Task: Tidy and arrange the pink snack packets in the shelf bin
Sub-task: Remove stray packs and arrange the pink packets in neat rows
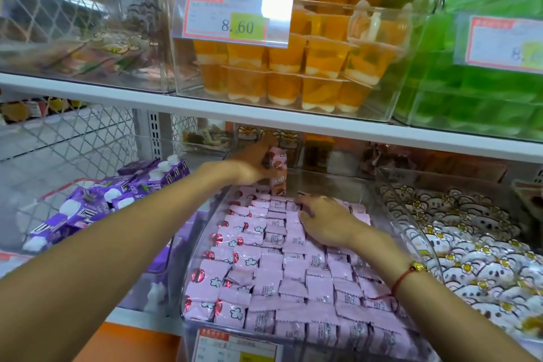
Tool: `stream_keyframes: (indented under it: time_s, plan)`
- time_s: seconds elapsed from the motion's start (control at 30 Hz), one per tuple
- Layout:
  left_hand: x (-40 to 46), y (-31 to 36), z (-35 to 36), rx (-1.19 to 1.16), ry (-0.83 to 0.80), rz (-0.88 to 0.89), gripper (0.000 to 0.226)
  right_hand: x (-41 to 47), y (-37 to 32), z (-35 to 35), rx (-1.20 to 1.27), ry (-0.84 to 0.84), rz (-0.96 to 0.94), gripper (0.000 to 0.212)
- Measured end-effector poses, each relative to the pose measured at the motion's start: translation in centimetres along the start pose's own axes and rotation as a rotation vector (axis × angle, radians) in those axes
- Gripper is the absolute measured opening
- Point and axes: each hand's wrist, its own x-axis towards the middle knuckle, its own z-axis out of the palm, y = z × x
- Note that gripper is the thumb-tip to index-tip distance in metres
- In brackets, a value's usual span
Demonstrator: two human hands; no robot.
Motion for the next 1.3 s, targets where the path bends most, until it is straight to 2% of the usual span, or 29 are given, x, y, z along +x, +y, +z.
stream_keyframes:
  time_s: [0.07,0.23,0.33,0.4,0.43,0.53,0.6,0.67,0.8,0.97,1.17,1.3]
  plan:
    - [0.0,0.0,0.0,0.045,-0.043,-0.002,0.069,0.0,0.1,0.1,-0.032,0.008,-0.009,0.041]
    - [0.2,-0.5,1.2,0.295,-0.128,0.048,0.013,-0.1,0.2,0.2,-0.1,-0.002,-0.028,0.042]
    - [0.0,-0.6,1.7,0.265,-0.089,0.084,0.025,-0.3,0.1,0.3,-0.139,-0.006,-0.026,0.043]
    - [-0.2,-0.7,1.5,0.24,-0.093,0.086,0.024,-0.4,-0.1,0.3,-0.135,0.01,-0.029,0.042]
    - [-0.3,-0.7,1.4,0.278,-0.139,0.099,0.02,-0.5,-0.1,0.2,-0.125,0.02,-0.03,0.041]
    - [-0.4,-0.9,1.6,0.39,-0.304,0.115,0.031,-0.8,-0.3,-0.1,-0.098,0.06,-0.027,0.035]
    - [-0.3,-0.7,1.7,0.417,-0.337,0.106,0.035,-1.0,-0.4,-0.2,-0.09,0.089,-0.04,0.031]
    - [-0.5,-0.3,1.7,0.416,-0.307,0.108,0.034,-1.2,-0.7,-0.2,-0.101,0.089,-0.056,0.031]
    - [-1.3,0.0,1.2,0.213,-0.175,0.079,0.021,-1.6,-0.9,0.3,-0.206,0.055,-0.093,0.049]
    - [-2.2,0.4,1.1,0.305,-0.286,0.12,0.033,-1.9,-0.8,0.3,-0.203,-0.076,-0.099,0.057]
    - [-1.8,0.8,1.9,0.332,-0.135,0.093,0.024,-2.6,-0.1,-0.2,-0.126,-0.205,-0.078,0.061]
    - [-1.6,1.1,1.5,0.283,-0.08,0.034,0.018,-2.5,-0.1,-0.2,-0.111,-0.211,-0.073,0.061]
